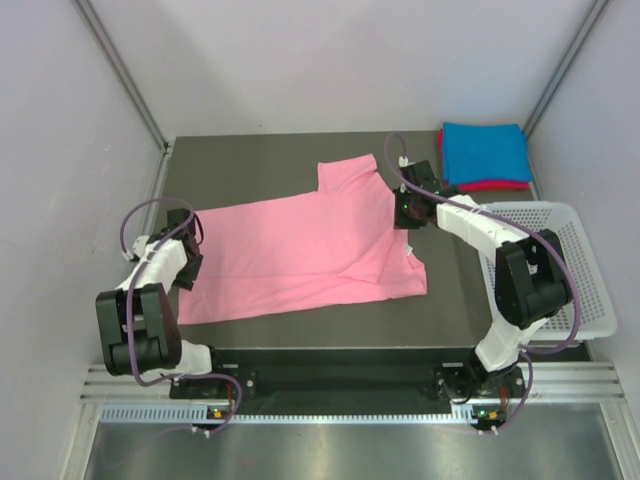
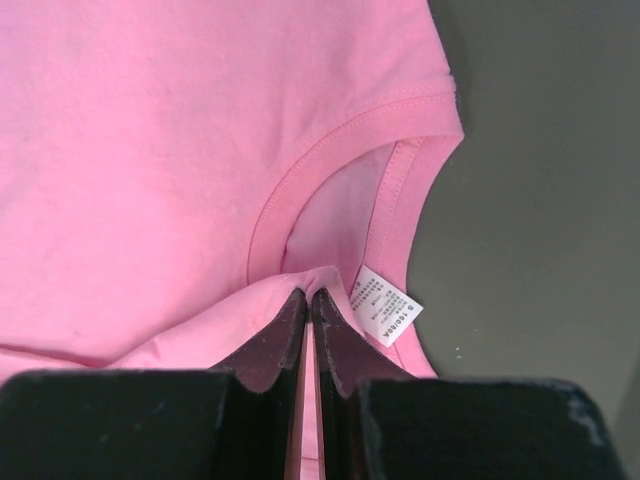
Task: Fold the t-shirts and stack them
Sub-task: Fold the tshirt
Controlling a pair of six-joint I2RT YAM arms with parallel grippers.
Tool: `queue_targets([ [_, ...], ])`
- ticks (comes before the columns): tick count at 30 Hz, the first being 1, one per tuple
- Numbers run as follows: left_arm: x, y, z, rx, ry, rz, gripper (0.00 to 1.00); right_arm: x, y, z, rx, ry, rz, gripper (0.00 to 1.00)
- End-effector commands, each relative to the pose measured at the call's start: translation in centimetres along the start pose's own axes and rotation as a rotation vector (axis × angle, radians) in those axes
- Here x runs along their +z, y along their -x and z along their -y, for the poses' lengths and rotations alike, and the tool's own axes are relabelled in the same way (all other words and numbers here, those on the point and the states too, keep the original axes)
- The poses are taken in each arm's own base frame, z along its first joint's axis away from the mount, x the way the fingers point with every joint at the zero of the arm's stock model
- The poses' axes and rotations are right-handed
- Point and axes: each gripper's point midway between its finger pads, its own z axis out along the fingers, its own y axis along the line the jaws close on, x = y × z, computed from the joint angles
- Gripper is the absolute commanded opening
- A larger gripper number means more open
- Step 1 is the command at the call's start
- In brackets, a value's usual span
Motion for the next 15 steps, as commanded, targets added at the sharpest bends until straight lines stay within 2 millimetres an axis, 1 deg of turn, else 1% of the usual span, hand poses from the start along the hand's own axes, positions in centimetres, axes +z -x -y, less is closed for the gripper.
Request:
queue_targets([
  [1, -1.0, 0.6, 0.5, -0.069, 0.029, -0.027, 0.52, -1.5, 1.7, -1.7, -0.007, 0.058, 0.085, 0.04],
  [3, -0.9, 0.5, 0.7, -0.082, 0.026, -0.031, 0.52, -1.4, 1.5, -1.8, -0.008, 0.069, 0.091, 0.04],
  [7, -0.7, 0.9, 0.8, -0.094, 0.035, -0.006, 0.53, -0.8, 1.1, -2.1, -0.011, 0.086, 0.077, 0.04],
  [11, -0.1, 0.5, 0.5, -0.092, 0.06, -0.015, 0.53, -0.4, 1.0, -2.5, -0.007, 0.11, 0.068, 0.04],
  [15, 0.8, -0.3, -0.1, -0.07, 0.098, -0.026, 0.52, -0.4, 1.2, -2.8, -0.007, 0.118, 0.07, 0.04],
])
